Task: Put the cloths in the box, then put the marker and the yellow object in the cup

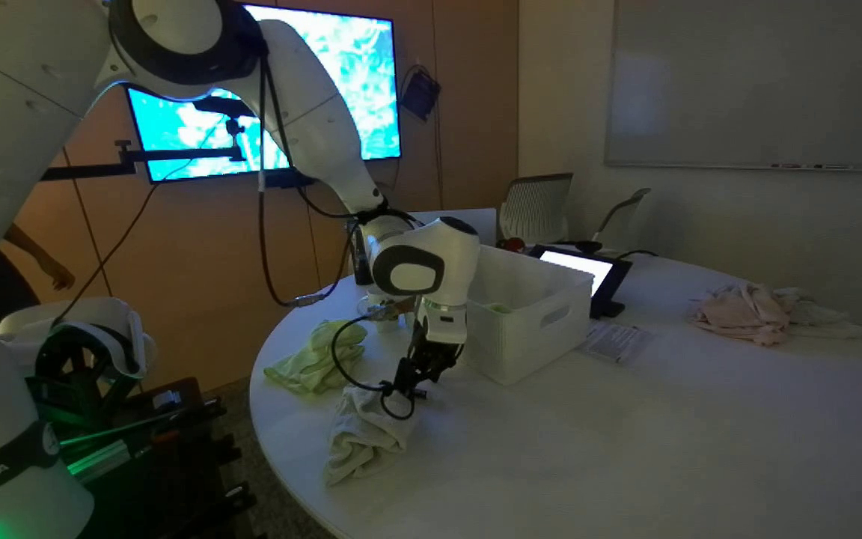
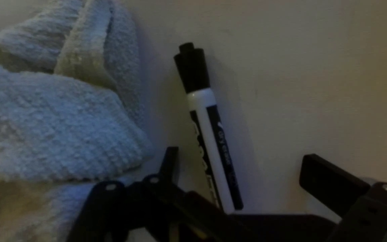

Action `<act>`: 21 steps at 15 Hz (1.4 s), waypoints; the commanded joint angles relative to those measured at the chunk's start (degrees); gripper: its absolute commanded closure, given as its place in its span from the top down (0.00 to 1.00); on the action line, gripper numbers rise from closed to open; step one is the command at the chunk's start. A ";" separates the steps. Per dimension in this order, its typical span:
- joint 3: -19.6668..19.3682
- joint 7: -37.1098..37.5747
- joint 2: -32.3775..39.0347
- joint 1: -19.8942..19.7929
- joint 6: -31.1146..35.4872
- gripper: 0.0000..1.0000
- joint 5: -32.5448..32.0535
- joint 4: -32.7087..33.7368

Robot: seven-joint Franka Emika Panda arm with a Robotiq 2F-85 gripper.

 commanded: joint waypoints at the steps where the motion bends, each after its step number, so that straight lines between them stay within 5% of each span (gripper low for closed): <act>1: -0.87 0.65 -1.04 0.61 0.12 0.73 -2.50 -0.61; 8: -0.48 0.51 -1.56 0.79 0.80 0.68 -3.38 -1.64; 9: -0.42 0.44 -1.52 0.81 0.82 0.46 -3.41 -1.65; 12: -0.39 0.37 -1.92 0.87 0.64 0.36 -3.77 -2.17; 16: -0.50 0.57 -3.12 1.01 0.66 0.05 -4.37 -3.73; 21: -0.72 0.90 -3.70 1.39 0.08 0.10 -5.19 -4.22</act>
